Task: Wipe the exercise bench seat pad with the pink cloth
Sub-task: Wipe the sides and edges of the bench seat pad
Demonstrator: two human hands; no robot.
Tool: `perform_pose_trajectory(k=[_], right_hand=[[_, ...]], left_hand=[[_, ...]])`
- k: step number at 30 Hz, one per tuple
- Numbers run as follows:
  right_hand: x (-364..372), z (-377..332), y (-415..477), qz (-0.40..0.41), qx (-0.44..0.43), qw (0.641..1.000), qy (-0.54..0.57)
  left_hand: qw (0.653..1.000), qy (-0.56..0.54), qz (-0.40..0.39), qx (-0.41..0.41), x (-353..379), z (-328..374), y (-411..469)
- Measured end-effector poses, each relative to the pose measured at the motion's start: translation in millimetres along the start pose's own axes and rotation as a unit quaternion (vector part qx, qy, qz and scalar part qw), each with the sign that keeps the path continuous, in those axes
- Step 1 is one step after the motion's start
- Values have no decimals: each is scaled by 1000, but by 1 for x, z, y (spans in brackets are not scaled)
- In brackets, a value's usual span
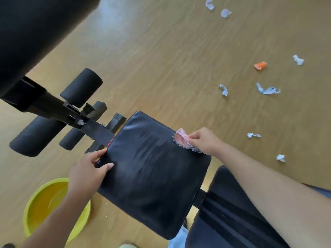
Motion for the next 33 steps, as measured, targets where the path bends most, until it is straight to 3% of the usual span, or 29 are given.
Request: perform_pose_trajectory(k=[6, 8, 13, 16, 23, 29, 31, 33], right_hand=[[-11, 32, -48, 9, 142, 980, -141], [0, 29, -68, 28, 153, 973, -171], [62, 26, -92, 194, 218, 956, -5], [94, 32, -109, 251, 233, 937, 68], [168, 47, -164, 305, 259, 899, 180], [215, 51, -199, 362, 248, 864, 247], [236, 58, -206, 366, 273, 838, 298], [258, 56, -208, 353, 315, 791, 389]], left_hand=[[1000, 9, -8, -3, 0, 3, -3], [1000, 1, -4, 6, 0, 3, -6], [999, -32, -2, 14, 4, 0, -7], [999, -40, -5, 22, 3, 0, -8], [996, -71, -10, 54, 3, -9, -12], [992, -78, -64, 78, 4, -39, -8], [992, -82, -70, 69, 5, -47, -8], [992, -89, -62, 70, 7, -48, -8]])
Point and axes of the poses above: each hand's wrist, its own y-axis towards the middle knuckle, its own x-axis out of the palm, z = x × y, the point moved 1 cm from there along y, towards the middle knuckle, and after that the axes turned 15 degrees about y, right-handed, at the moved point
